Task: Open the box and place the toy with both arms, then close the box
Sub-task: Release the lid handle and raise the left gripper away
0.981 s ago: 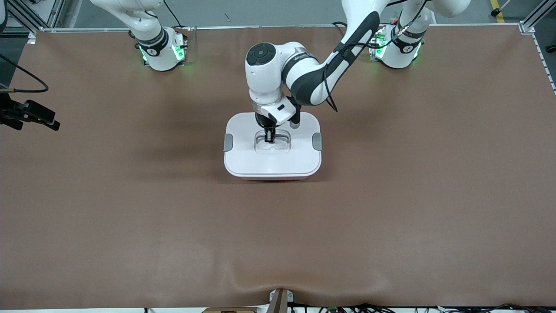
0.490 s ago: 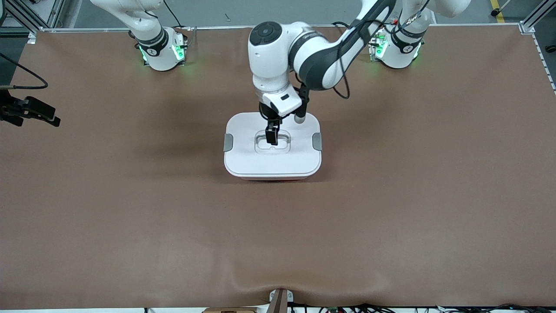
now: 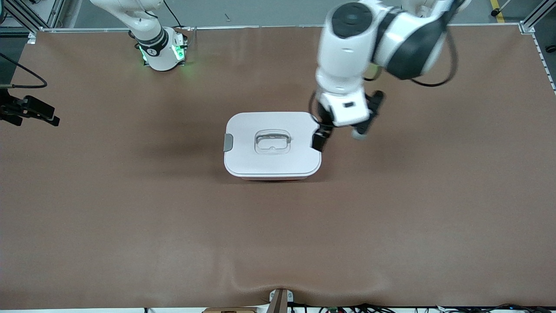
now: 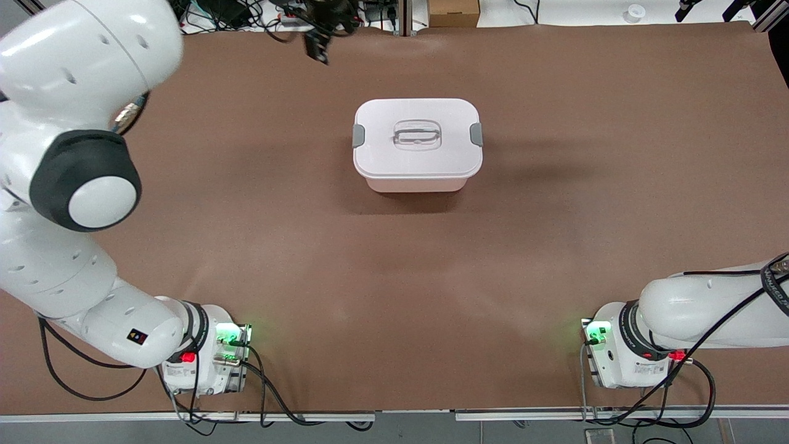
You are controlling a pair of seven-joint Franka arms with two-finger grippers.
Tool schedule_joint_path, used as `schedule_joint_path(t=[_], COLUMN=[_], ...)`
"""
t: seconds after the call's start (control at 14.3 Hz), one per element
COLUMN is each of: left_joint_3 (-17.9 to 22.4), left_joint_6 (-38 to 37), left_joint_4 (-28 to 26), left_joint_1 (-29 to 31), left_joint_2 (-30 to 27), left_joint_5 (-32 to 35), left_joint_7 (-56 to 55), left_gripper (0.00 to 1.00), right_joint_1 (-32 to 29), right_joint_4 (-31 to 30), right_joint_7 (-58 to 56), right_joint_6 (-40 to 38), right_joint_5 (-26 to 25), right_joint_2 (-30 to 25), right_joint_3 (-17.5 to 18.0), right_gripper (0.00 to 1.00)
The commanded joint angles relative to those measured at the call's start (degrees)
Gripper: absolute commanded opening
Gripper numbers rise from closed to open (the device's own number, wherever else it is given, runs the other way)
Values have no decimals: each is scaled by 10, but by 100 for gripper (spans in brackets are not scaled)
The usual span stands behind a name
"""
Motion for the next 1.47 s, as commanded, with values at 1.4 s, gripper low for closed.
schedule_joint_path(t=[1.4], left_joint_3=[42], left_joint_6=[-202], left_joint_4=[-128], left_joint_1=[239], left_joint_2=[-248], left_joint_5=[-57], left_joint_7=[819], left_gripper=[100], right_joint_1=[-9], right_joint_4=[-3], right_joint_7=[-10], right_joint_6=[-2], right_joint_5=[5], right_joint_2=[0], right_joint_3=[-6], right_gripper=[100])
